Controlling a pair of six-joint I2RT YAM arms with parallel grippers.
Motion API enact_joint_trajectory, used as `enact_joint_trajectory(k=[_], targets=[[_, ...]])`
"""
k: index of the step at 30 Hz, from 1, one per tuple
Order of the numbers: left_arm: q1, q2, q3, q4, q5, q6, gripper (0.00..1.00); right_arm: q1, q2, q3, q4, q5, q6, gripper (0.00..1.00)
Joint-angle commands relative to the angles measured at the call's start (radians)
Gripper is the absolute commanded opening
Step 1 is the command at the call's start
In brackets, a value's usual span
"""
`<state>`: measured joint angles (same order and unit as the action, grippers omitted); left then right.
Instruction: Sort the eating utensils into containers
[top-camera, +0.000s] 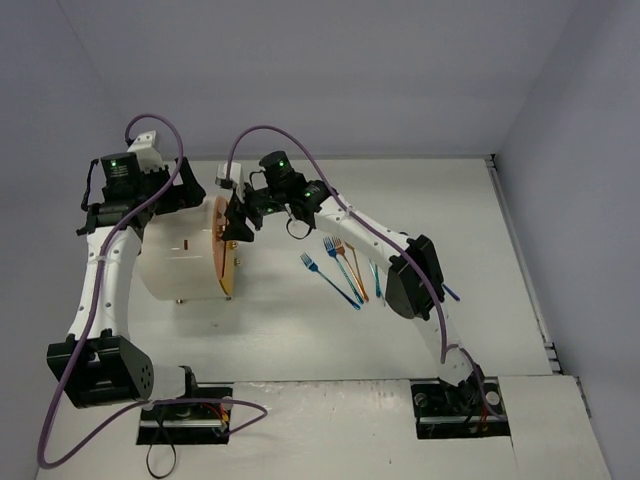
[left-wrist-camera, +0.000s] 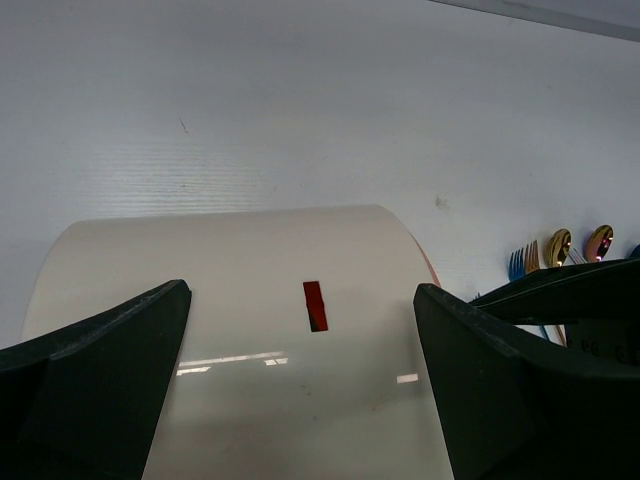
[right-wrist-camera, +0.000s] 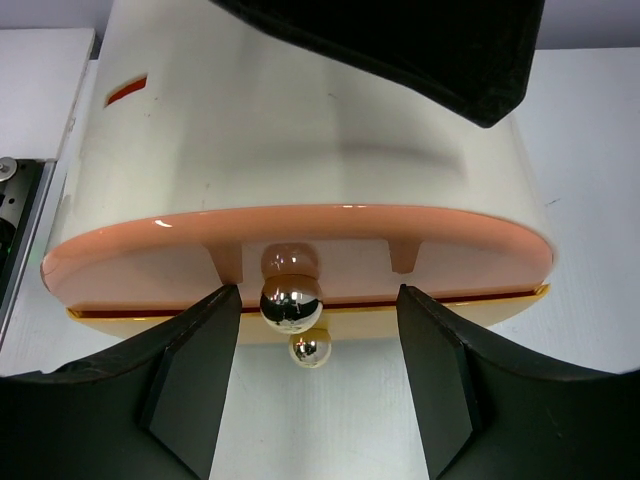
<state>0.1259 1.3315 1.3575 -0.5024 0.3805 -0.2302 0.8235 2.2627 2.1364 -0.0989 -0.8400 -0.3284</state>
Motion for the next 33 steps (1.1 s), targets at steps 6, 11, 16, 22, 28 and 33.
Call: enact_joint_trajectory(k=[6, 11, 16, 22, 28, 33], targets=[[-0.006, -0.041, 0.131, -0.080, -0.047, -0.061, 0.93, -0.003, -0.152, -0.014, 0.069, 0.120, 0.065, 0.61], [-0.006, -0.092, 0.206, -0.127, -0.128, -0.057, 0.93, -0.049, -0.272, -0.167, 0.071, 0.148, 0.115, 0.61], [-0.029, -0.159, 0.206, -0.191, -0.228, -0.040, 0.93, -0.073, -0.331, -0.318, 0.070, 0.125, 0.131, 0.59], [-0.132, -0.253, 0.148, -0.293, -0.465, 0.051, 0.93, -0.083, -0.315, -0.394, 0.069, 0.095, 0.129, 0.54], [-0.232, -0.373, 0.060, -0.339, -0.617, 0.048, 0.93, -0.076, -0.247, -0.368, 0.073, 0.117, 0.133, 0.54], [-0.259, -0.424, 0.002, -0.377, -0.618, 0.013, 0.93, -0.053, -0.191, -0.310, 0.075, 0.140, 0.121, 0.53]])
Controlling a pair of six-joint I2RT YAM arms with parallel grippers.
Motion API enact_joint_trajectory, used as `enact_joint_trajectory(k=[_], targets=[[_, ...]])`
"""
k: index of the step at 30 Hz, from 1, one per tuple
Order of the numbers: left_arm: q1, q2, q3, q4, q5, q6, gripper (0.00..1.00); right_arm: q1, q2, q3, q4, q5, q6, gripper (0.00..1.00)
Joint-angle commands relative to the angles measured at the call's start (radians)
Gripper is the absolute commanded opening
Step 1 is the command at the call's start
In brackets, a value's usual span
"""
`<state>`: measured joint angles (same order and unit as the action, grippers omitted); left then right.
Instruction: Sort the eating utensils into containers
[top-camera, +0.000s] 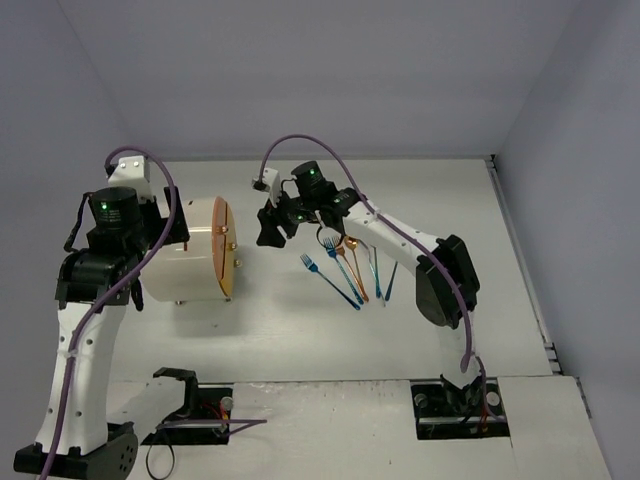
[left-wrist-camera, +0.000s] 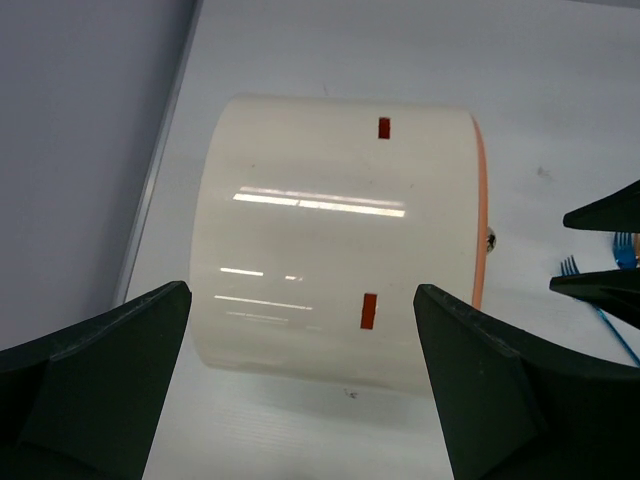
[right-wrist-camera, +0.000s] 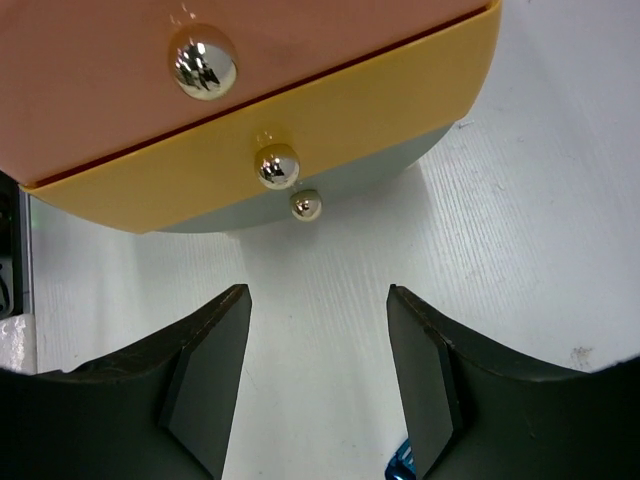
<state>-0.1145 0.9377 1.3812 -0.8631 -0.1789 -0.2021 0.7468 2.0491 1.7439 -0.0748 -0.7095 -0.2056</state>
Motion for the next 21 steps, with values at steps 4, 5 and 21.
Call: enact_joint_trajectory(k=[4, 5, 21], targets=[[-0.031, -0.058, -0.042, -0.031, -0.049, -0.047, 0.93, 0.040, 0.066, 0.132, 0.051, 0.016, -0.011, 0.52], [-0.033, -0.062, -0.045, -0.034, -0.050, -0.049, 0.93, 0.045, 0.077, 0.143, 0.052, 0.013, -0.012, 0.52], [-0.051, -0.043, -0.043, -0.062, -0.057, -0.053, 0.93, 0.091, 0.188, 0.264, 0.059, -0.034, -0.030, 0.47]])
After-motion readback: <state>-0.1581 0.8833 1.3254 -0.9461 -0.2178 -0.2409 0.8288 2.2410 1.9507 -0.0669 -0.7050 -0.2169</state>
